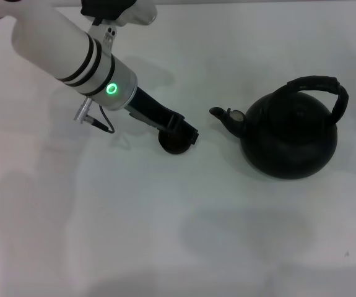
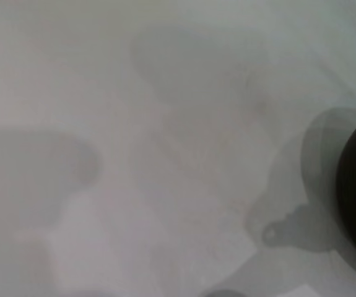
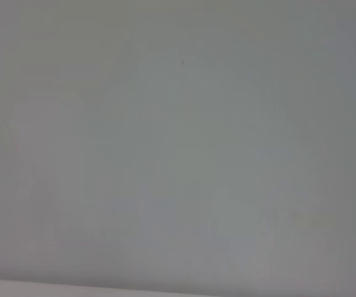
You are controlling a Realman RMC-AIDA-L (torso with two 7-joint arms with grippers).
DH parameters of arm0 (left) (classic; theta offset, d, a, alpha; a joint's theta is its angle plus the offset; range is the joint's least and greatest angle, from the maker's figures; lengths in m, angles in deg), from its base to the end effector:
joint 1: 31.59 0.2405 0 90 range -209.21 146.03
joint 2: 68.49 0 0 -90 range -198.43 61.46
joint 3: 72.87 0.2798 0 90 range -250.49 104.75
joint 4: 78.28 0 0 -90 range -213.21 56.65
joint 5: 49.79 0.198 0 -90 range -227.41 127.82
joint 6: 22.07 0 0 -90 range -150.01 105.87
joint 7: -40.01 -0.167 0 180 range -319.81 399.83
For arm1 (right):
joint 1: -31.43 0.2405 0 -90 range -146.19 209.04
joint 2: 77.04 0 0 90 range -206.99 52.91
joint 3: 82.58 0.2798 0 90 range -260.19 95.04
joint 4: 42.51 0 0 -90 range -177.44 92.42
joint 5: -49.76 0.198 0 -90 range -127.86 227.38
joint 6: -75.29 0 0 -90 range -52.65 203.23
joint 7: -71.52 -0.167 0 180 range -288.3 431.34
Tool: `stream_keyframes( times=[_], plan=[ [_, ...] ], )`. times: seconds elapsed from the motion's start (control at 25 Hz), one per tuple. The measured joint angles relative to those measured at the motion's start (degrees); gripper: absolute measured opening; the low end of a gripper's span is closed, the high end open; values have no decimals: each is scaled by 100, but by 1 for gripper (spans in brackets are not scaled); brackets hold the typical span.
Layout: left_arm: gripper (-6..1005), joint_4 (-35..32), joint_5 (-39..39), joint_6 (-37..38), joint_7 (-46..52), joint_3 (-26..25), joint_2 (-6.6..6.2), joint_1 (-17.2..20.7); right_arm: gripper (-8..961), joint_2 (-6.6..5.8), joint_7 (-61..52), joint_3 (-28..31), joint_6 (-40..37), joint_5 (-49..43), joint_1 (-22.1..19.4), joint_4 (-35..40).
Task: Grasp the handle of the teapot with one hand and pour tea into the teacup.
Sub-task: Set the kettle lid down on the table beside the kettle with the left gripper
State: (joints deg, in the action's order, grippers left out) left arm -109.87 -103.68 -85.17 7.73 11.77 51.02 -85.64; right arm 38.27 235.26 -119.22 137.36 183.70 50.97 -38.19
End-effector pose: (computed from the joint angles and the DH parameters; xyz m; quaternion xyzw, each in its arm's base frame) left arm -0.1884 0.3951 -0.1334 -0.8876 -0.4422 0.0884 0.0936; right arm 0.4276 0.3200 0.0383 -0.6683 0.2835 0.1940 0.6598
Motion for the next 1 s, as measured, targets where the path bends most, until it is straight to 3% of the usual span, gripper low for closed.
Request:
stream_keyframes(
  times=[1.0],
  plan=[
    [770, 13, 12, -81, -4, 83, -30, 3, 811, 10, 0, 17, -41, 0, 38, -28]
  ],
)
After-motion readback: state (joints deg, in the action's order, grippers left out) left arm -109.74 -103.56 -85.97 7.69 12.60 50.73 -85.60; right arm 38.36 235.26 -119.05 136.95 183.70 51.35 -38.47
